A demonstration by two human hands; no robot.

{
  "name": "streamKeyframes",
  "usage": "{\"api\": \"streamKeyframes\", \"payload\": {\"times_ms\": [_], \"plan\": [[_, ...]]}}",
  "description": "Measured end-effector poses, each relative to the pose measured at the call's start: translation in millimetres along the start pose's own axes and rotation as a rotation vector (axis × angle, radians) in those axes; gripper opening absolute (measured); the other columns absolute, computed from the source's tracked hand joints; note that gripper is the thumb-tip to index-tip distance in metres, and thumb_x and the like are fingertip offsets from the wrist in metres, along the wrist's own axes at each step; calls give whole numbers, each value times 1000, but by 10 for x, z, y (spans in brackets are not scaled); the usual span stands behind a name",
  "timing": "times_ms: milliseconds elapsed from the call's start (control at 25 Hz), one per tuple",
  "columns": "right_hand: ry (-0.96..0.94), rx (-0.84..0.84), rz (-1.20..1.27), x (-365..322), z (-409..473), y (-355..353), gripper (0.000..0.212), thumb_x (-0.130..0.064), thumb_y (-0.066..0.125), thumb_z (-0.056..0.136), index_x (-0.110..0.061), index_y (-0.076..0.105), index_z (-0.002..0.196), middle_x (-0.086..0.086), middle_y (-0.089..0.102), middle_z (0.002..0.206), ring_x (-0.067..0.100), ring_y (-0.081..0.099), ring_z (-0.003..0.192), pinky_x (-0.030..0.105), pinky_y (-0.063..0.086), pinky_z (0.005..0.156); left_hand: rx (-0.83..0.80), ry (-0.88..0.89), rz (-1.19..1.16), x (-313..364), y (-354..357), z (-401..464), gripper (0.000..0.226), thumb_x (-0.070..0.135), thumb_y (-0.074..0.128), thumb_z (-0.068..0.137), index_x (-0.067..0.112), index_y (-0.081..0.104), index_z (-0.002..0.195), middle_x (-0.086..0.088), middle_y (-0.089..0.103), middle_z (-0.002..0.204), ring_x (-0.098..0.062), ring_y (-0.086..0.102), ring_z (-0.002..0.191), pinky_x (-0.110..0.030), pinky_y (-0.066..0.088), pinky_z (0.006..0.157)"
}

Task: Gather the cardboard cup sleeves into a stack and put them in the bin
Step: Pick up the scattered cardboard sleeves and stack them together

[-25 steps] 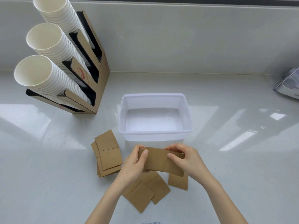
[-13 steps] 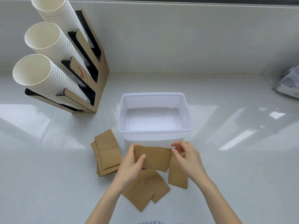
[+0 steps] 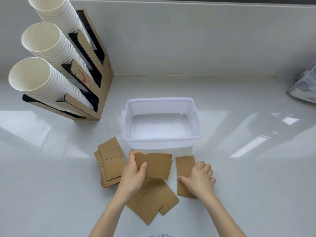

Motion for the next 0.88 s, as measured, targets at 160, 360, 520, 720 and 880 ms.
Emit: {"api": "streamKeyframes", "payload": {"times_ms": [160, 360, 520, 720, 880], "plan": [[-77, -30, 164, -24, -10, 22, 57, -24, 60, 84, -5, 26, 125, 15, 47, 128, 31, 46, 120, 41, 39, 96, -1, -13, -3, -11, 11, -1, 19, 13, 39, 92, 31, 37, 99, -4, 55, 76, -32, 58, 80, -53, 50, 82], [-125, -37, 460, 88, 29, -69, 38, -3, 35, 89, -9, 36, 126, 7, 58, 90, 23, 55, 77, 33, 45, 66, 8, -10, -36, -70, -3, 35, 21, 13, 34, 93, 32, 37, 99, -11, 51, 79, -28, 56, 76, -50, 52, 78], [-181, 12, 566, 119, -17, -253, 31, -6, 32, 88, -14, 47, 114, 2, 48, 63, 15, 42, 53, 26, 32, 50, -2, -5, -44, -35, 20, 16, 18, 14, 31, 94, 21, 33, 110, -11, 45, 80, -39, 59, 80, -7, 47, 47], [-362, -40, 568, -74, -121, -365, 26, -12, 37, 89, -29, 52, 103, -2, 55, 71, 11, 45, 59, 25, 39, 58, -18, -36, -62, -6, 32, -6, 18, 17, 33, 94, 22, 34, 111, -10, 47, 80, -32, 66, 74, -6, 45, 48], [-455, -36, 477, -181, -145, -323, 27, -21, 44, 89, -32, 56, 110, -9, 57, 95, 9, 53, 86, 41, 42, 97, -36, -45, -88, -3, 27, 7, 18, 17, 33, 94, 20, 36, 111, -7, 50, 85, -20, 64, 68, -28, 56, 71]]}}
Point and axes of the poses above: each hand's wrist, its own z-axis towards the middle knuckle, its own y-axis out of the palm, x = y × z, the point moved 2 cm from there along z, towards the middle knuckle
